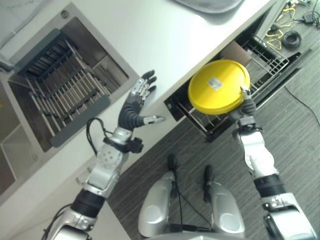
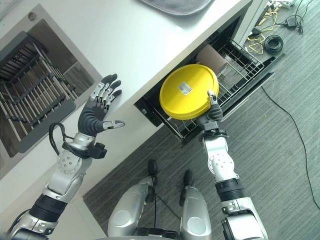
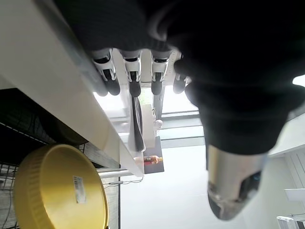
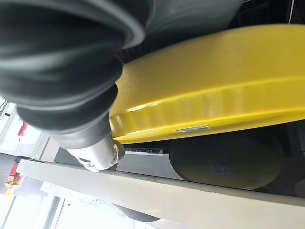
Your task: Place the dishes in the dishwasher.
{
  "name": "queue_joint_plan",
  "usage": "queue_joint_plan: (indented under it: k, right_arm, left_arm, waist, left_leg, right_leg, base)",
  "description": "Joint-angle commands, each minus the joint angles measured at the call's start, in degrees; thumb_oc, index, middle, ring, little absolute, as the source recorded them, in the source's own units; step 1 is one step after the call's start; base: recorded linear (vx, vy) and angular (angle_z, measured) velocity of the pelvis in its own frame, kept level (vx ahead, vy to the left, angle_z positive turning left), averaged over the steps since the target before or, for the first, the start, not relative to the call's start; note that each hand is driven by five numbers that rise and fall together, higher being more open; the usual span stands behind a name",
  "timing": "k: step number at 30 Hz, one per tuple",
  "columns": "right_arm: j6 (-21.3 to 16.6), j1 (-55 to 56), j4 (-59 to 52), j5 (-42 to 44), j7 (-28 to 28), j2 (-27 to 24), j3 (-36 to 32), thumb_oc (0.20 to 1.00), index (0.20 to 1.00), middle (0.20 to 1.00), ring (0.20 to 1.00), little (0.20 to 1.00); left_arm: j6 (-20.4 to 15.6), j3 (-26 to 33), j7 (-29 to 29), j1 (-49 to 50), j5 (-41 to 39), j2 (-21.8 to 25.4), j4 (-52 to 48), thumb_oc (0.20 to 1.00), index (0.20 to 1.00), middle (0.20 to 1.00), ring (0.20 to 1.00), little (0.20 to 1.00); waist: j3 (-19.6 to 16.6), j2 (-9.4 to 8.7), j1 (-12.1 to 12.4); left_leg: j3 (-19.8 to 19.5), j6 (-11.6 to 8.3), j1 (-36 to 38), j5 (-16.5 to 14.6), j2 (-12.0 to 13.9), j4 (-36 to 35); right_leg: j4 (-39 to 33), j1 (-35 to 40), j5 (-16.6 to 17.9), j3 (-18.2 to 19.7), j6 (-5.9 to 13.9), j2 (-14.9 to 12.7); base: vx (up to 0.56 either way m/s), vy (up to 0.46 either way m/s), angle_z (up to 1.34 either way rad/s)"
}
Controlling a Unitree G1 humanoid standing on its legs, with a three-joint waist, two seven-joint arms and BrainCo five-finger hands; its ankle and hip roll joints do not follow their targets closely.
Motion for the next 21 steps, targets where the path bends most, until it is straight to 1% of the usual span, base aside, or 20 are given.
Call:
queue_joint_plan:
  k: [1, 6, 8, 12, 16, 17, 19, 20, 21]
  right_arm:
    - [-2.2, -3.6, -6.2, -1.7, 1.0, 0.3, -2.0, 0.200, 0.200, 0.200, 0.200, 0.200]
    - [-2.7, -6.9, -6.1, -3.9, -3.3, -1.2, -2.5, 0.200, 0.200, 0.200, 0.200, 0.200]
    - [-2.4, -9.6, -4.2, -6.9, -6.2, -2.3, -2.6, 0.200, 0.200, 0.200, 0.200, 0.200]
    - [-1.6, -14.0, 0.1, -10.7, -8.9, -4.4, -3.0, 0.200, 0.200, 0.200, 0.200, 0.200]
    - [0.4, -18.7, 3.7, -15.6, -11.3, -7.2, -3.6, 0.200, 0.200, 0.200, 0.200, 0.200]
    - [0.8, -19.7, 4.4, -18.2, -12.2, -8.0, -3.5, 0.200, 0.200, 0.200, 0.200, 0.200]
    - [3.5, -21.6, 5.9, -27.6, -14.7, -9.5, -3.3, 0.200, 0.200, 0.200, 0.200, 0.200]
    - [3.7, -21.9, 6.2, -28.5, -15.2, -9.7, -3.2, 0.200, 0.200, 0.200, 0.200, 0.200]
    - [5.9, -23.7, 8.4, -36.3, -16.1, -11.1, -2.4, 0.200, 0.200, 0.200, 0.200, 0.200]
  left_arm:
    - [-1.9, 0.1, 0.3, 0.9, 1.9, 2.2, -2.8, 1.000, 1.000, 1.000, 1.000, 1.000]
    - [-2.5, -0.4, -0.1, -0.2, 1.3, 2.8, -2.3, 1.000, 1.000, 1.000, 1.000, 1.000]
    - [-2.5, -1.0, -0.1, -1.3, 1.0, 3.0, -2.1, 1.000, 1.000, 1.000, 1.000, 1.000]
    - [-2.7, -1.7, -0.5, -3.3, -0.1, 3.8, -1.7, 1.000, 1.000, 1.000, 1.000, 1.000]
    - [-2.6, -1.8, -0.9, -5.1, -1.0, 4.9, -1.7, 1.000, 1.000, 1.000, 1.000, 1.000]
    - [-2.5, -2.0, -0.7, -5.4, -1.0, 5.1, -1.8, 1.000, 1.000, 1.000, 1.000, 1.000]
    - [-2.5, -2.0, -0.8, -6.4, -1.5, 5.7, -1.7, 1.000, 1.000, 1.000, 1.000, 1.000]
    - [-2.4, -2.0, -0.9, -6.5, -1.5, 5.7, -1.6, 1.000, 1.000, 1.000, 1.000, 1.000]
    - [-2.4, -2.0, -1.0, -7.3, -2.0, 6.0, -1.4, 1.000, 1.000, 1.000, 1.000, 1.000]
  waist:
    - [-1.0, -2.53, 0.4]
    - [-1.0, -2.69, 1.1]
    - [-1.0, -2.71, 1.5]
    - [-1.0, -2.68, 2.1]
    - [-1.0, -2.75, 2.8]
    - [-1.0, -2.73, 2.9]
    - [-1.0, -2.75, 3.0]
    - [-1.0, -2.72, 3.0]
    - [-1.0, -2.67, 3.2]
  left_leg:
    - [-3.4, 2.08, -2.7, -3.9, -2.0, 4.1]
    - [-3.6, 2.34, -4.0, -3.9, -2.2, 4.6]
    - [-3.6, 2.38, -4.6, -3.9, -2.2, 4.8]
    - [-3.8, 2.36, -5.7, -3.8, -2.2, 5.2]
    - [-4.1, 2.34, -6.8, -3.8, -2.3, 5.3]
    - [-4.3, 2.34, -7.0, -3.7, -2.4, 5.3]
    - [-4.4, 2.27, -7.7, -3.8, -2.6, 5.6]
    - [-4.5, 2.27, -7.9, -3.8, -2.5, 5.6]
    - [-4.4, 2.23, -8.2, -3.8, -2.6, 5.7]
  right_leg:
    - [0.0, -1.1, 2.7, -3.1, 2.37, -5.1]
    - [0.6, -2.4, 2.8, -2.9, 2.40, -4.9]
    - [0.6, -2.9, 2.9, -2.9, 2.38, -4.8]
    - [0.8, -3.7, 3.1, -3.0, 2.36, -4.6]
    - [0.7, -4.6, 3.3, -3.1, 2.37, -4.5]
    - [0.7, -4.9, 3.3, -3.0, 2.35, -4.4]
    - [1.2, -5.6, 3.2, -3.0, 2.39, -4.5]
    - [1.2, -5.8, 3.2, -3.0, 2.38, -4.5]
    - [1.2, -6.1, 3.3, -3.1, 2.33, -4.5]
  base:
    - [0.00, 0.000, 0.00]
    - [-0.03, -0.002, 0.06]
    - [-0.03, -0.003, 0.08]
    - [-0.01, 0.000, 0.04]
    - [-0.02, -0.003, 0.07]
    - [-0.04, 0.013, 0.05]
    - [-0.04, 0.017, 0.02]
    - [-0.04, 0.020, 0.00]
    - [-0.05, 0.018, 0.01]
